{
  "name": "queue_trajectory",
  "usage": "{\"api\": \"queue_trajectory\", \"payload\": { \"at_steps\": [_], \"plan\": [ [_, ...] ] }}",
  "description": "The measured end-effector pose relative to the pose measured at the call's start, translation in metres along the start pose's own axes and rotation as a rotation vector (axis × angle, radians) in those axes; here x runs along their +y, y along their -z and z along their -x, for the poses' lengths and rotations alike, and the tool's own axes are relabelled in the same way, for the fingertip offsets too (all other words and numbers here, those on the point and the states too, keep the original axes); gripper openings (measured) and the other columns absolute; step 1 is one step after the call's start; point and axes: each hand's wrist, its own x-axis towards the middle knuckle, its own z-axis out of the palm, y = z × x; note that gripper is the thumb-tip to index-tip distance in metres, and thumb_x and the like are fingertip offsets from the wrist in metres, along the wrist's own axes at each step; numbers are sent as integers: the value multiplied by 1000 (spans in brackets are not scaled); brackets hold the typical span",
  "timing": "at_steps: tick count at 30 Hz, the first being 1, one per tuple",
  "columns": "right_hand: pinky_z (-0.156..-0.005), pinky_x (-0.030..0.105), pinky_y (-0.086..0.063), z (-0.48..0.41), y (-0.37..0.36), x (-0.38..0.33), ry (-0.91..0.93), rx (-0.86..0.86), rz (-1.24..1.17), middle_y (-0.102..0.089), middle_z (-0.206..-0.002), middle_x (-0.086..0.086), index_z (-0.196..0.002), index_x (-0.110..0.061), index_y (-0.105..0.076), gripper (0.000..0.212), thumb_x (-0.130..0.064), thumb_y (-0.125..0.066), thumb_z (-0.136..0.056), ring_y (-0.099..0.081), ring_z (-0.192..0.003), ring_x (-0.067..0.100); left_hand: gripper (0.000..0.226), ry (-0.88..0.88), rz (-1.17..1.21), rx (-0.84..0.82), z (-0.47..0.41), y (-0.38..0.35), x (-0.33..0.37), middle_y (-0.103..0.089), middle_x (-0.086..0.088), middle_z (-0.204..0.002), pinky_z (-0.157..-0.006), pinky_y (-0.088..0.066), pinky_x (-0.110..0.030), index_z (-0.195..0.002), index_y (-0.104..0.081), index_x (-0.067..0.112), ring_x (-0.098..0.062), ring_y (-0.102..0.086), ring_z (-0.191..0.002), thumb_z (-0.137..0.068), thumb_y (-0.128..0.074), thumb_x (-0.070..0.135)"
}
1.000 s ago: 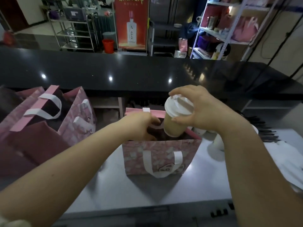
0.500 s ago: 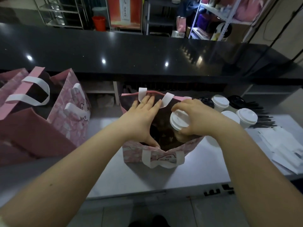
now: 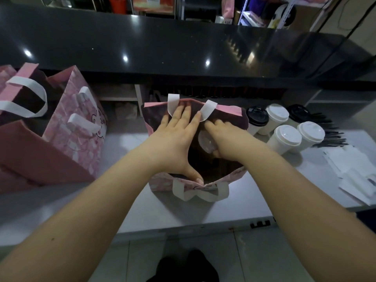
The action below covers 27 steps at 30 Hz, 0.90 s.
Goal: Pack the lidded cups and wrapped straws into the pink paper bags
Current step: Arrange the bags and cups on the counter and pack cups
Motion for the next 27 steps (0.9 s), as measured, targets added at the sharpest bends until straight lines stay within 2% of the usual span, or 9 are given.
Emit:
{"api": "queue_trajectory", "payload": {
  "at_steps": [4,9,13,16,18,20,21,23,27],
  "plan": [
    [-84,45,-51,3,-13,-4,17,-77,-19,-42,-134,12,-143,-20,-27,83,-19,-74,-75,-49,-113,35,154,7,-17,9,3,-2,3,22,-9,-159,-110,14,-42,-151,19,20,-24,27,-144,-42,-67,86],
    [-76,40,-48,20,-26,-5,53,-30,34,-44,-130,10,-141,-19,-29,78,-28,-70,-76,-48,-110,32,153,38,-26,38,8,0,6,25,-9,-158,-110,13,-44,-151,19,19,-26,31,-142,-42,-65,87],
    [-82,39,-45,31,-36,-13,80,3,71,-42,-131,8,-143,-21,-29,81,-35,-71,-75,-44,-116,30,154,57,-31,32,11,-1,7,25,-8,-158,-111,12,-45,-150,22,21,-27,30,-143,-39,-61,89],
    [-100,45,-38,34,-46,-19,49,-46,60,-27,-146,11,-151,-25,-15,87,-49,-64,-83,-31,-132,32,152,51,-19,40,13,-2,7,26,-6,-158,-109,13,-45,-148,25,25,-25,33,-141,-38,-60,88],
    [-115,49,-17,31,-51,-17,44,-126,1,-1,-160,3,-153,-33,3,89,-58,-53,-88,-6,-146,29,153,43,-23,46,13,-2,8,27,-4,-158,-109,13,-46,-148,26,27,-23,35,-140,-40,-64,86],
    [-119,48,5,26,-57,-13,63,-205,2,26,-158,-5,-149,-37,18,87,-61,-43,-93,18,-147,21,153,36,-25,52,14,-2,8,27,-3,-158,-109,13,-46,-148,26,29,-22,36,-139,-41,-68,84],
    [-118,47,10,24,-60,-10,68,-221,5,32,-156,-6,-148,-37,22,85,-61,-40,-94,24,-145,19,153,31,-23,53,14,-2,9,27,-2,-158,-108,13,-46,-148,26,30,-21,36,-139,-41,-70,83],
    [-116,43,13,21,-66,-4,68,-214,-19,36,-153,-7,-147,-38,24,82,-59,-36,-95,28,-143,16,153,18,-23,51,15,-3,9,26,-1,-158,-108,13,-46,-147,27,32,-21,35,-139,-41,-72,82],
    [-118,42,11,15,-79,5,75,-204,-64,35,-154,-7,-148,-38,23,77,-57,-31,-97,28,-143,14,153,-9,-19,43,15,-5,11,24,-2,-159,-109,15,-45,-147,27,34,-21,32,-142,-40,-71,83]
  ]
}}
